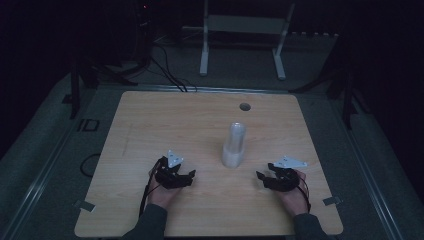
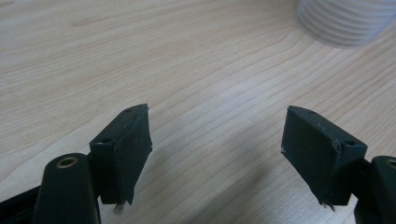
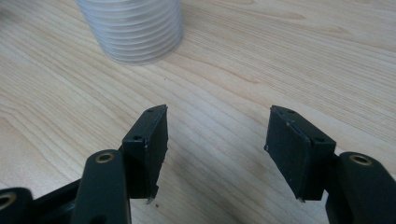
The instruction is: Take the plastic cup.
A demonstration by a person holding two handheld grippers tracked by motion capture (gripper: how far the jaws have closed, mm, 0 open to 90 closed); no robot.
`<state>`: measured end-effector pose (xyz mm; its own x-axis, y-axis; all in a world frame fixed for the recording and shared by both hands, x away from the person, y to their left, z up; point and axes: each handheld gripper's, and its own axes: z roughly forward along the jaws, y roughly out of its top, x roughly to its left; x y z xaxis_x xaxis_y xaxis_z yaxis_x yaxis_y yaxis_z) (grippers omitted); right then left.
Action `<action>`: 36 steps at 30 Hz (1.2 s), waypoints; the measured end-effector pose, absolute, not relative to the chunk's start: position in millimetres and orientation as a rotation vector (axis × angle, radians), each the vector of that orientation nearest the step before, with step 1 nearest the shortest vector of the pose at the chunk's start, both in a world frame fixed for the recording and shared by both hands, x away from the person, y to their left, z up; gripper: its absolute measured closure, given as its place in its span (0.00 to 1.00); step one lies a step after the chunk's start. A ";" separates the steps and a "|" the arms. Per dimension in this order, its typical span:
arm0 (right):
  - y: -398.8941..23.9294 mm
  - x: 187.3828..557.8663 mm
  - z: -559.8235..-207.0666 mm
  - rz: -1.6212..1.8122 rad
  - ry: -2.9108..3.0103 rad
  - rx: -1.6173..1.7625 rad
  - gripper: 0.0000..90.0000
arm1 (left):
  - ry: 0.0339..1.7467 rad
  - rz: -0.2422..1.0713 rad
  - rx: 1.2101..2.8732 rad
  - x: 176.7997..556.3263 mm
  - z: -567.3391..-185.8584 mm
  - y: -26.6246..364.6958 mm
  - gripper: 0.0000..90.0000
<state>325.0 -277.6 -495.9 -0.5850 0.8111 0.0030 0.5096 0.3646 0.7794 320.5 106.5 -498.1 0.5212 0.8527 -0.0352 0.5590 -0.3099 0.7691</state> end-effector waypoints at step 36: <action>-251.6 316.7 -428.4 1.188 2.185 0.989 0.43 | 0.973 0.461 1.945 314.9 -458.6 83.8 0.29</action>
